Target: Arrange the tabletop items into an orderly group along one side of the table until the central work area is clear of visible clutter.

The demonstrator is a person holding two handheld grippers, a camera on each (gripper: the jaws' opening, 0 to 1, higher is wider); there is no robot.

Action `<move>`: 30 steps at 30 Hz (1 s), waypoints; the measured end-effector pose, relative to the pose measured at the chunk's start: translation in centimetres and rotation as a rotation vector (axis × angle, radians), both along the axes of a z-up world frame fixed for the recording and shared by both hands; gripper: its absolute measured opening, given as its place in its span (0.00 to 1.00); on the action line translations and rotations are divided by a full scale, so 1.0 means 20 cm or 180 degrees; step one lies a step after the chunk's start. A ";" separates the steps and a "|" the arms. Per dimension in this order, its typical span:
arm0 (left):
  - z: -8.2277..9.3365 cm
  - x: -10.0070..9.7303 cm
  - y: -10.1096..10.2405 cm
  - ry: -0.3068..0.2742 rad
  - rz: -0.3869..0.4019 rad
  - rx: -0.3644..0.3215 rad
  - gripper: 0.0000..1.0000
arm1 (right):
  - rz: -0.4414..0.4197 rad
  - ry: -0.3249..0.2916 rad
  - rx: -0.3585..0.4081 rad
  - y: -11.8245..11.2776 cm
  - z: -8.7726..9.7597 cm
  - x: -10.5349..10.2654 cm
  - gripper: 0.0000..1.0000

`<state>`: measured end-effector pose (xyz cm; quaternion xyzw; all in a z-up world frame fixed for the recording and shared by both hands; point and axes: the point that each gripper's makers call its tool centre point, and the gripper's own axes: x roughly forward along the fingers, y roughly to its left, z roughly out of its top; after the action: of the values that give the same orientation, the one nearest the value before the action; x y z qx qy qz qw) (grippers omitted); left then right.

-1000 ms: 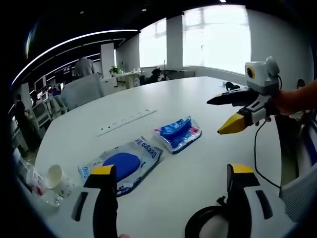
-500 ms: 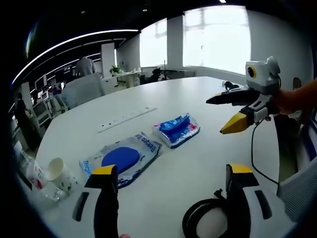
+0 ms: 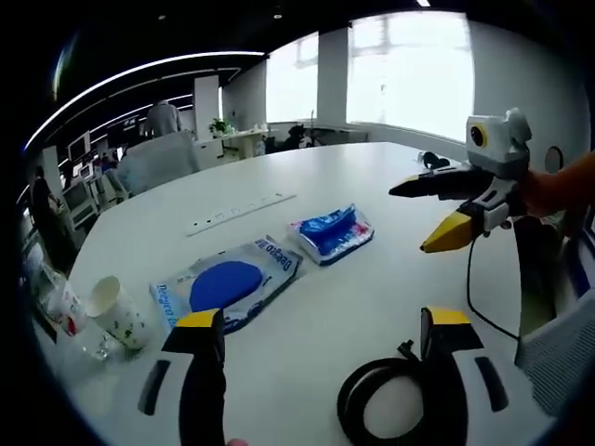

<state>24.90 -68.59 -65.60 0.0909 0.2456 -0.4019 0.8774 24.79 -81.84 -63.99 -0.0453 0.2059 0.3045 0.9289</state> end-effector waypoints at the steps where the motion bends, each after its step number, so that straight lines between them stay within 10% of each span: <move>1: -0.01 0.00 0.01 0.0006 0.0011 0.0002 0.86 | 0.0025 -0.0003 0.0003 0.01 0.00 -0.01 0.80; 30: -0.16 -0.17 0.10 0.0223 -0.0136 0.0164 0.71 | 0.0441 0.0275 0.0028 0.22 -0.14 -0.23 0.61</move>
<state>21.57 -66.65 -68.71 0.1046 0.2844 -0.4171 0.8569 20.18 -77.49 -66.73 -0.0422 0.2409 0.3706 0.8960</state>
